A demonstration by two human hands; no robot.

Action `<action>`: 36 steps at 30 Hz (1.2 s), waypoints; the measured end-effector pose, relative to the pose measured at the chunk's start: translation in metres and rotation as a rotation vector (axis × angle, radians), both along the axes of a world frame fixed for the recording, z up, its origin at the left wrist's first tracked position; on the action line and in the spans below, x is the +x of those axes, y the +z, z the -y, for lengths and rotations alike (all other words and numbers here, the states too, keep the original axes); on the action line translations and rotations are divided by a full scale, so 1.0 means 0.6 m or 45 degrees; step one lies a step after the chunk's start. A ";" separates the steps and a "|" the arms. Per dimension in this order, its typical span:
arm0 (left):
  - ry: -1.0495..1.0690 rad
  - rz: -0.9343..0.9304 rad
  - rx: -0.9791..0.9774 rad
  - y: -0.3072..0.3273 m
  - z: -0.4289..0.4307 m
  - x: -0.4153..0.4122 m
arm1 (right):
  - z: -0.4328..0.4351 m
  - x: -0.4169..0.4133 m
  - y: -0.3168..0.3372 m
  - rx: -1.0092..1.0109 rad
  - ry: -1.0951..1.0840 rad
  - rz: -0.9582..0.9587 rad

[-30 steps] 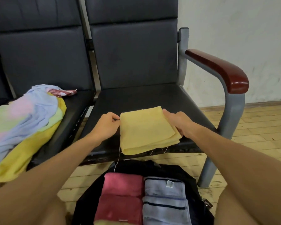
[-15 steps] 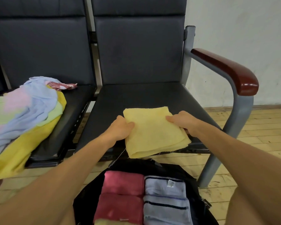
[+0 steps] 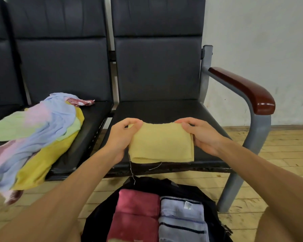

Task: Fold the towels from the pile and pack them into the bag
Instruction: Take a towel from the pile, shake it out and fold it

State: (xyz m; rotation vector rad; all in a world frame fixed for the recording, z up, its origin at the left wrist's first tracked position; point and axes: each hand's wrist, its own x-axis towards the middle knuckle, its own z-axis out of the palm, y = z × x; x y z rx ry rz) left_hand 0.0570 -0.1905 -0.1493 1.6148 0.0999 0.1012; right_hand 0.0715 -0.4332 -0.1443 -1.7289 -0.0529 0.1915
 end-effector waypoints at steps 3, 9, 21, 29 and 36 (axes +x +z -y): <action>-0.088 0.006 0.028 0.008 -0.013 -0.001 | 0.000 0.001 0.002 0.027 0.056 0.024; -0.277 0.091 0.605 0.004 -0.017 -0.002 | 0.009 0.010 -0.009 -0.368 0.103 0.153; -0.255 0.310 1.228 -0.007 -0.031 0.002 | -0.003 -0.007 0.009 -1.002 0.117 0.556; -0.281 -0.062 0.351 0.029 -0.022 -0.052 | 0.010 -0.065 0.032 -0.293 0.057 0.140; -0.273 -0.594 -0.274 -0.010 0.005 -0.114 | 0.026 -0.150 -0.010 0.073 -0.076 -0.184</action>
